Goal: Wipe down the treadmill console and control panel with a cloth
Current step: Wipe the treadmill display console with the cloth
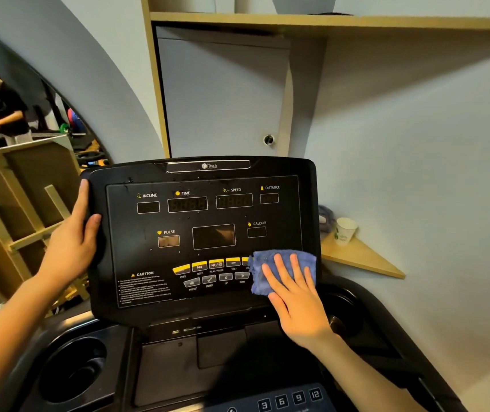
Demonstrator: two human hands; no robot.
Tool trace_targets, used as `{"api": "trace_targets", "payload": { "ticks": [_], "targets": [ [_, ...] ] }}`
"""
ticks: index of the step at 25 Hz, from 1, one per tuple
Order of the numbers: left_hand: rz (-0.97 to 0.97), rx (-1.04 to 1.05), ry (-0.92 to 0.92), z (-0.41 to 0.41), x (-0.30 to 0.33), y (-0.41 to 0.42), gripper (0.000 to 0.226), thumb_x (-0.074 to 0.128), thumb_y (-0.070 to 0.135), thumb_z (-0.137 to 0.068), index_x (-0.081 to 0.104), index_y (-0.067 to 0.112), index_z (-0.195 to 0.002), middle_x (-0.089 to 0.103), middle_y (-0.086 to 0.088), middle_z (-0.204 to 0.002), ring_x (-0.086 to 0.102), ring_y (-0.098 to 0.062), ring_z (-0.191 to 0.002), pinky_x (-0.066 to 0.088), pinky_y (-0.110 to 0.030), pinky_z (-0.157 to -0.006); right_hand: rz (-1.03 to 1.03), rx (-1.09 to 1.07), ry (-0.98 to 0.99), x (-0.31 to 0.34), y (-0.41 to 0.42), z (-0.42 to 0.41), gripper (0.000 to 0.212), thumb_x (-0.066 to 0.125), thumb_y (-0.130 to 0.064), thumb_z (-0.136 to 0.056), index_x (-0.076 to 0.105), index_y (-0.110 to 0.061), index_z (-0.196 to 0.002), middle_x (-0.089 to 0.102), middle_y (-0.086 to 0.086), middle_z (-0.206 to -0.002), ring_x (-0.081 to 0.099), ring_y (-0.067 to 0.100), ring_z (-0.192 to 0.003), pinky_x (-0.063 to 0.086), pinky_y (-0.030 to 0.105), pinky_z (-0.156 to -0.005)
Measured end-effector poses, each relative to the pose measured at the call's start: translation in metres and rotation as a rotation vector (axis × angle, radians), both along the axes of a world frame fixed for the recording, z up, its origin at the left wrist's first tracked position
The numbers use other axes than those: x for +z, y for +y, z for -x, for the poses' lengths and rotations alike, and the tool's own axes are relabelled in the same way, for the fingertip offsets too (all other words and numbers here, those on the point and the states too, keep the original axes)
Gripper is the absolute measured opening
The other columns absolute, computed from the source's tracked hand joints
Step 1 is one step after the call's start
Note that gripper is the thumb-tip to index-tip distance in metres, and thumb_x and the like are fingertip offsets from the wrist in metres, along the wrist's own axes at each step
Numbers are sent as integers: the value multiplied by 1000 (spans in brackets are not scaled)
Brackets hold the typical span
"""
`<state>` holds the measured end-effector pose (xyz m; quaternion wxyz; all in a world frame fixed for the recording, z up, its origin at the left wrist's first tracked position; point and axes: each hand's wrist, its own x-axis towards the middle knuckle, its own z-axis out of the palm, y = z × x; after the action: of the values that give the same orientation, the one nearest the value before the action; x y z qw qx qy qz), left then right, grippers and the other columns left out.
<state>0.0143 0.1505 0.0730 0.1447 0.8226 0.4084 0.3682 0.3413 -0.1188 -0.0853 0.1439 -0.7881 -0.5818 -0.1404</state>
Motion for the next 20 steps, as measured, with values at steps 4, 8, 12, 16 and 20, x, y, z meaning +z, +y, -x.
{"api": "trace_targets", "payload": {
  "ticks": [4, 8, 12, 16, 20],
  "targets": [
    [15, -6, 3, 2, -1, -1, 67, 35, 30, -102, -7, 49, -151, 52, -27, -138, 59, -51, -107, 45, -61, -93, 28, 17, -43, -20, -16, 11, 57, 15, -48, -109, 9, -32, -164, 11, -2, -172, 3, 30, -159, 8, 54, -123],
    [29, -29, 9, 5, -5, 0, 68, 34, 33, -101, -10, 53, -148, 56, -26, -134, 63, -46, -103, 49, -59, -89, 17, 9, -49, -21, -17, 14, 57, 13, -48, -109, 10, -31, -164, 15, 0, -172, 8, 32, -158, 10, 53, -122],
    [48, -54, 3, 10, -8, 0, 70, 37, 30, -102, -10, 52, -149, 50, -17, -145, 59, -42, -114, 46, -56, -98, 49, -10, -74, -22, -12, 18, 59, 9, -50, -109, 13, -29, -164, 18, 5, -171, 11, 37, -157, 14, 55, -120],
    [48, -101, -6, 13, -9, 2, 70, 38, 30, -102, -9, 52, -149, 44, -9, -150, 56, -37, -122, 43, -54, -104, 78, -52, -87, -20, -2, 33, 64, 7, -49, -108, 28, -20, -160, 24, 12, -168, 16, 42, -155, 16, 58, -120],
    [34, -114, -1, 17, -11, 3, 70, 38, 29, -102, -9, 49, -150, 41, -6, -152, 55, -34, -123, 41, -52, -107, 103, 7, -110, -9, 14, 57, 63, 12, -50, -107, 28, -18, -160, 25, 12, -168, 19, 43, -154, 23, 60, -116]
  ]
}}
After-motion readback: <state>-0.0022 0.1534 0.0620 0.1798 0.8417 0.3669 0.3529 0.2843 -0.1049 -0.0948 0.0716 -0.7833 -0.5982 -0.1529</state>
